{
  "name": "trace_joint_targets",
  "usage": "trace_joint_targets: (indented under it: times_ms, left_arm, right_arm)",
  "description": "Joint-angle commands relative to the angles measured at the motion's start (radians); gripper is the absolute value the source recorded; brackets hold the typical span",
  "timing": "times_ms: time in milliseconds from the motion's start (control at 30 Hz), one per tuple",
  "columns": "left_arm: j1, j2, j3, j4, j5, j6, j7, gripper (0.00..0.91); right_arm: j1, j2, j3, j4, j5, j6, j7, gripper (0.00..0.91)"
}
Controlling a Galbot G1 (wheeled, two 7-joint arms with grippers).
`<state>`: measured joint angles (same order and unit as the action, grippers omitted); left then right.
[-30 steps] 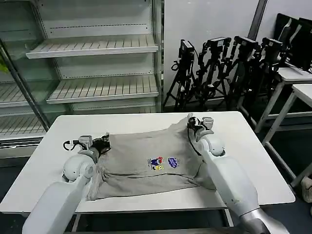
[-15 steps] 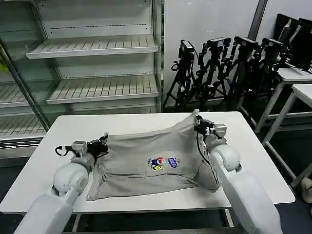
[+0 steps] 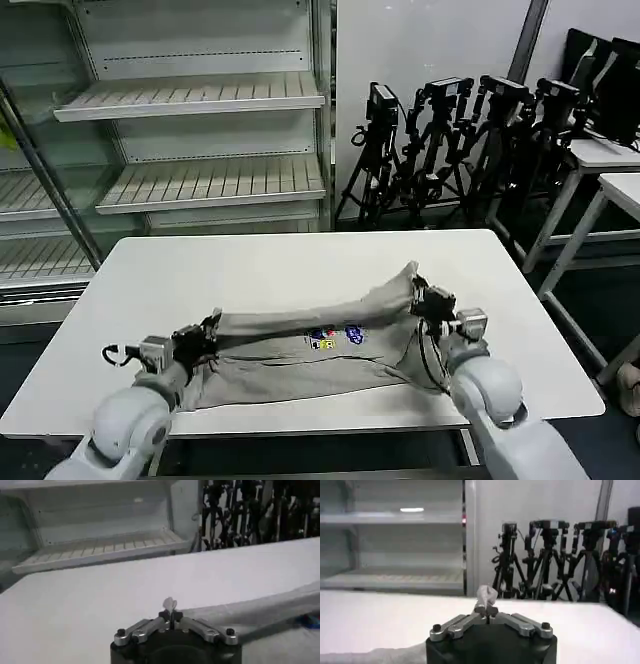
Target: Fold and organize the clothes.
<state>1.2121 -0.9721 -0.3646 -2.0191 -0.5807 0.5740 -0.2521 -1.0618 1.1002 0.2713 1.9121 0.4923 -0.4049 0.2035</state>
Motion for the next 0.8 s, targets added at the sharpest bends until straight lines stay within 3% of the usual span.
trace_joint_targets:
  times_ms: [33,67,400,800]
  left_arm:
    - [0.113,0.000,-0.019,-0.049,0.064,0.002,0.003,0.655]
    - [0.113,-0.002,-0.019,-0.046,0.069,0.002,0.005,0.907]
    - [0.149,-0.055,-0.075,-0.118,0.051,0.001,-0.009,0.907]
    - [0.191,-0.288,-0.172,-0.143,-0.017,-0.012,-0.106,0.907]
  right_arm:
    - [-0.125,0.000,0.022,0.060,-0.024,-0.058,0.004,0.907]
    - [-0.125,0.003,0.020,0.057,-0.025,-0.074,0.006,0.907]
    - [-0.165,-0.002,0.057,0.144,-0.032,-0.037,0.029,0.907]
    - [-0.315,0.004,0.153,0.237,-0.051,-0.021,0.029,0.907]
